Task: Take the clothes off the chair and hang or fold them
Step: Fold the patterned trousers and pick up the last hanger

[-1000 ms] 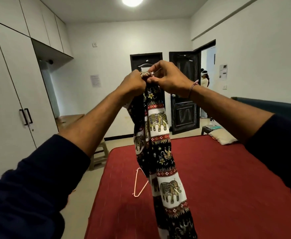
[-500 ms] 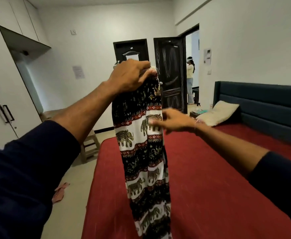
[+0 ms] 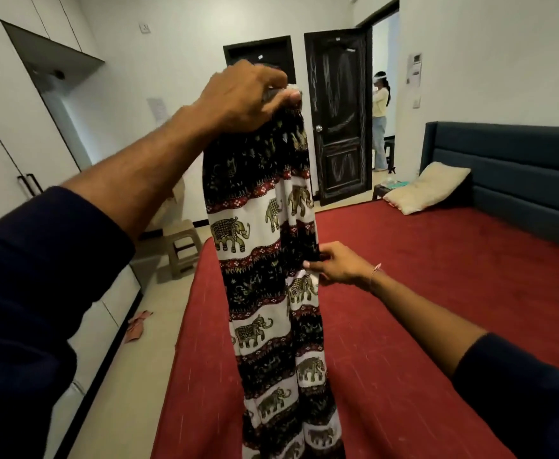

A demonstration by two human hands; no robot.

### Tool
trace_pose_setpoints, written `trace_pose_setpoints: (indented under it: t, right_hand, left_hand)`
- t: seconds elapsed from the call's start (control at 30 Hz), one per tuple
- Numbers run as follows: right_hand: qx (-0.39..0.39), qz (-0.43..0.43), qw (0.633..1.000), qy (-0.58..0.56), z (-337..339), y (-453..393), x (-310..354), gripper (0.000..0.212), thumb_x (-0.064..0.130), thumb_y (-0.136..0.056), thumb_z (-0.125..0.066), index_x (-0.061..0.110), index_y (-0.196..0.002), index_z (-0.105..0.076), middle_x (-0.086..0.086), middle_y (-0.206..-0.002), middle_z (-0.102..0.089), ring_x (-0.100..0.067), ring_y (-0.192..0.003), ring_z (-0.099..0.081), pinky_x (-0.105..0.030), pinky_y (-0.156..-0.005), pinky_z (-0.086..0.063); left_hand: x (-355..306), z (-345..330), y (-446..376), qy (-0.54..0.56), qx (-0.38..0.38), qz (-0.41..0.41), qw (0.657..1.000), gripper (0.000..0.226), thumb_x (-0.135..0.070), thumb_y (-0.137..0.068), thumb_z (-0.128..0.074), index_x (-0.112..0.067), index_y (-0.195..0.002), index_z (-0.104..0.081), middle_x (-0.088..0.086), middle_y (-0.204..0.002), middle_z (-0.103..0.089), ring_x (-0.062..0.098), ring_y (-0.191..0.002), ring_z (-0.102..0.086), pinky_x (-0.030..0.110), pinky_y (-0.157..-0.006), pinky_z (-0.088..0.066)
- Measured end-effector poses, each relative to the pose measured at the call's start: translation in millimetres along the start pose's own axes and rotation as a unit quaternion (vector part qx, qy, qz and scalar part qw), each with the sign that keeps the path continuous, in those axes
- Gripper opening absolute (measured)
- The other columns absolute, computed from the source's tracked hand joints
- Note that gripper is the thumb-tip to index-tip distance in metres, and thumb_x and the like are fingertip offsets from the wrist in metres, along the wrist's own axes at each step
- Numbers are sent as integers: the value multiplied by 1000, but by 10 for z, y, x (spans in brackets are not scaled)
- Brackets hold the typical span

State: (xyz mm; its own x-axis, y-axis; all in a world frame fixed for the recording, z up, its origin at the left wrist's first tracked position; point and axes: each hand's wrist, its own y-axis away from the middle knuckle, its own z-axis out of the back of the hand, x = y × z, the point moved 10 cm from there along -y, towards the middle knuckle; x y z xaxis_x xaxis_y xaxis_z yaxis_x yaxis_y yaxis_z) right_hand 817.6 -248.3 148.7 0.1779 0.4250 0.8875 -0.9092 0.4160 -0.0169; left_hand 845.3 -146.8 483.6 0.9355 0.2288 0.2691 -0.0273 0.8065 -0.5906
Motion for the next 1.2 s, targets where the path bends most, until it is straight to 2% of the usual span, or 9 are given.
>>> trace_pose_setpoints:
  t: [0.1,0.23,0.43,0.57,0.73,0.87,1.03,1.1,1.2]
  right_hand:
    - [47,18,998,24,313,321,-79,17,30,-94,-66,19,-106,-72,0,-90,-67,-9,-70,-51,-20,-59,-42]
    - [72,6,996,51,763,535,-204,27,22,-93,-66,8,-116,-62,-6,-96,-64,-12,-79,-54,-22,-66,-46]
    - [114,4,990,79,1121,412,-287,24,36,-90,-70,14,-98,-63,-10,-89,-58,-22,-77,-52,-29,-64,-45]
    - [149,-8,986,73,945,-20,-467,38,45,-91,-72,8,-99,-67,-23,-100,-61,-29,-91,-52,-52,-84,-47]
    - [234,-55,954,182,-48,-775,-1386,40,57,-81,-72,19,-90,-75,-15,-90,-65,-24,-79,-53,-41,-77,-46]
    - [212,-77,933,282,-1341,-1438,-2747,26,39,-91,-64,14,-88,-72,0,-77,-65,-14,-69,-60,-23,-64,-44]
    - [104,-52,919,377,-2867,-1892,-4057,24,38,-91,-67,20,-104,-76,3,-98,-68,-16,-82,-64,-31,-66,-58]
    - [90,-63,927,359,-3213,-1979,-4339,24,42,-90,-67,24,-104,-75,7,-89,-68,-11,-76,-61,-21,-53,-47]
    - [92,-74,933,341,-3461,-2065,-4547,19,43,-89,-67,26,-97,-64,10,-80,-57,-13,-79,-60,-20,-53,-39]
  left_hand:
    - [-2,63,104,31,7,47,998,48,-56,-101,-41,-14,-108,-64,9,-101,-66,28,-93,-61,39,-80,-47]
    - [206,-87,482,88,20,141,986,47,-53,-102,-42,-12,-107,-66,12,-104,-64,29,-99,-58,43,-87,-48]
    - [709,-1020,1578,175,92,318,927,50,-50,-103,-42,-7,-112,-66,15,-111,-64,30,-105,-58,39,-87,-43]
    - [947,-1913,2460,257,160,422,855,46,-51,-102,-45,-10,-98,-66,14,-102,-66,26,-95,-60,35,-80,-44]
    - [1021,-3501,3835,342,230,534,738,52,-51,-101,-47,-3,-103,-67,17,-103,-70,32,-101,-65,45,-96,-51]
    - [1003,-4997,5362,358,270,621,642,42,-45,-103,-46,-9,-89,-62,7,-100,-68,26,-100,-62,42,-95,-50]
    - [1031,-6040,6724,260,228,647,679,39,-36,-106,-41,-18,-71,-38,-3,-70,-44,13,-67,-41,26,-54,-32]
    - [1068,-6242,7050,235,226,629,706,37,-35,-106,-40,-19,-72,-37,-4,-68,-43,10,-62,-38,20,-51,-28]
    - [1109,-6448,7381,224,225,640,700,34,-39,-106,-38,-17,-79,-42,-4,-70,-47,7,-62,-40,21,-53,-31]
